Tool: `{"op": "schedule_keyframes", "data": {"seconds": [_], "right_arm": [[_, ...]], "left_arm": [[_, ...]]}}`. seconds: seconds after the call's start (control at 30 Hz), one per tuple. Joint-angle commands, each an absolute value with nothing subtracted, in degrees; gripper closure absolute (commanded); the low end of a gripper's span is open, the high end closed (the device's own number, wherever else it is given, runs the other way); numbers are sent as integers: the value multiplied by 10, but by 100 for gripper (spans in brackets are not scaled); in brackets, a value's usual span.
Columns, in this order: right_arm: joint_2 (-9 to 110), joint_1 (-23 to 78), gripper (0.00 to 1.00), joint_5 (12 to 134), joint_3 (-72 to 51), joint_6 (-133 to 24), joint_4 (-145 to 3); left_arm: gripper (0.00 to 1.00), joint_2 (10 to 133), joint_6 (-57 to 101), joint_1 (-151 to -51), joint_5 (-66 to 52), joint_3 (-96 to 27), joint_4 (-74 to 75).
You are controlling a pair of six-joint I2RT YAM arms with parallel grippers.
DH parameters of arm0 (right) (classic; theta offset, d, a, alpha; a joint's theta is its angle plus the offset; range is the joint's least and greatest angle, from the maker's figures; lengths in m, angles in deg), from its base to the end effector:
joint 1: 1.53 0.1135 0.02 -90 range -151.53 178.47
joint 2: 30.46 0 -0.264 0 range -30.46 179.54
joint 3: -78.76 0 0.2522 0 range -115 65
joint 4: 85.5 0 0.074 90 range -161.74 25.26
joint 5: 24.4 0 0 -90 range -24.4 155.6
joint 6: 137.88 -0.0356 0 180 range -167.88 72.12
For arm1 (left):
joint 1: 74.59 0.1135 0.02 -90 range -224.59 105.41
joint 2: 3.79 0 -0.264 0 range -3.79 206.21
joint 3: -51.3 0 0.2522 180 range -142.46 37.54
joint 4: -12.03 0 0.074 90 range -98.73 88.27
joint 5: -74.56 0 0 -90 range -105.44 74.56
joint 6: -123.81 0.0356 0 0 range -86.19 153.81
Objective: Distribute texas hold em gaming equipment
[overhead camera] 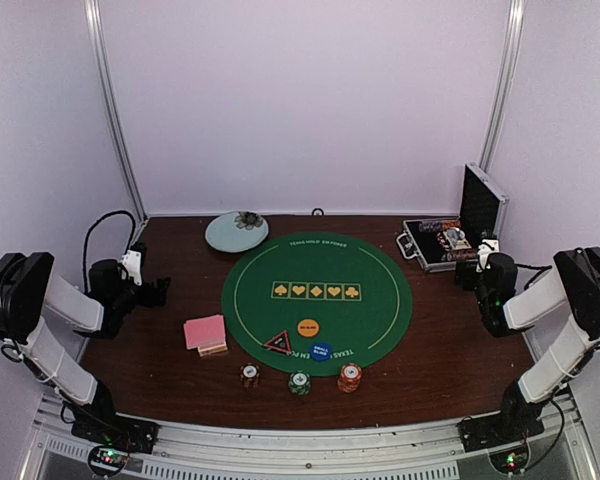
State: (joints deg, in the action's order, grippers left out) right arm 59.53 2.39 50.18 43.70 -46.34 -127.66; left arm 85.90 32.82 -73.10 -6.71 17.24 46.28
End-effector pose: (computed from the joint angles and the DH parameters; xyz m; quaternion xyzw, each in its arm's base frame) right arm 0.2705 0.0090 0.1471 0.0468 0.7774 -0.0920 0.6205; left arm 0.2627 0.0014 0.1295 0.0251 0.8243 -0.0604 0.5623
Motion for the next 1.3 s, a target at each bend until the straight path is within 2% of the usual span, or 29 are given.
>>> {"op": "schedule_keyframes", "data": {"seconds": [0.0, 0.43, 0.57, 0.7, 0.8, 0.93, 1.0, 1.2, 1.27], "right_arm": [[589, 24, 1, 500, 434, -463, -1278], [588, 24, 1, 493, 435, -463, -1281], [548, 33, 1, 470, 435, -459, -1252], [468, 41, 0, 455, 393, -466, -1103], [416, 41, 0, 451, 322, -532, -920], [399, 62, 1, 490, 210, -554, -716], [394, 84, 1, 501, 167, -566, -663], [386, 85, 1, 660, 87, -738, -554], [394, 82, 0, 759, 82, -751, -559]], "left_arm": [[3, 862, 324, -729, -71, 173, 492], [2, 858, 325, -728, -60, 175, 496], [3, 803, 332, -728, -54, 137, 373], [2, 751, 369, -728, -50, 76, 210], [2, 723, 387, -728, -49, 15, 70], [2, 709, 389, -727, -40, -81, -116], [2, 698, 388, -727, -30, -123, -189], [2, 659, 382, -727, 4, -188, -294], [3, 653, 383, -727, 8, -208, -325]]}}
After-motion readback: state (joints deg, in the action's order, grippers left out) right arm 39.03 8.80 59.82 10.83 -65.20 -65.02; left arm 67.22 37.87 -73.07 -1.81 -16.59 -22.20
